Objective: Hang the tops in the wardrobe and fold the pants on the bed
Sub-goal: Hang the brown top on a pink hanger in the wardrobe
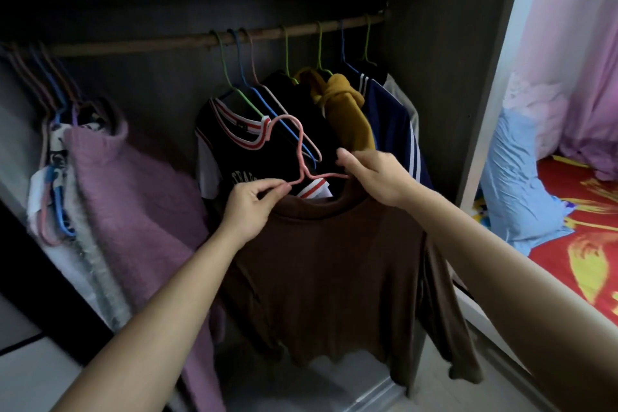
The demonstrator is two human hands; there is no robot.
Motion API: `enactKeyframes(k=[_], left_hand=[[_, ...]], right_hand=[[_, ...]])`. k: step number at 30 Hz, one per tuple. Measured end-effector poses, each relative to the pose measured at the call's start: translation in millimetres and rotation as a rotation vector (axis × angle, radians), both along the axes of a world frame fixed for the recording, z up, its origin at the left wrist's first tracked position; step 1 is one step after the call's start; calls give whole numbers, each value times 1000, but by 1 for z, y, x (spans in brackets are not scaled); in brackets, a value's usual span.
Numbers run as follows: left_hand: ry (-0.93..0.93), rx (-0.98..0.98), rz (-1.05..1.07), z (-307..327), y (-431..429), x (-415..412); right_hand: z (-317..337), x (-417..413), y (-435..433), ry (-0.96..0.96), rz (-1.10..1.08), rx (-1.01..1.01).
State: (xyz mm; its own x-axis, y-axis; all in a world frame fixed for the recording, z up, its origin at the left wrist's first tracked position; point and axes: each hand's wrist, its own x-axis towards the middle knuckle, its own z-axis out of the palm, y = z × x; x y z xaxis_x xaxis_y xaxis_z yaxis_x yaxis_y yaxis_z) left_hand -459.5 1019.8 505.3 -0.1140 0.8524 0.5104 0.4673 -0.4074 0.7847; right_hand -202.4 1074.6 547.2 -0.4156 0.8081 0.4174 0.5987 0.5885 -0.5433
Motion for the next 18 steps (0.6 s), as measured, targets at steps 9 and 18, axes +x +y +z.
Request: enactKeyframes(k=[9, 18], left_hand=[[-11, -1, 119, 7, 8, -21], [11, 30, 217, 47, 10, -45]], right_hand=[[-35, 32, 23, -9, 122, 130], [25, 5, 34, -34, 300, -206]])
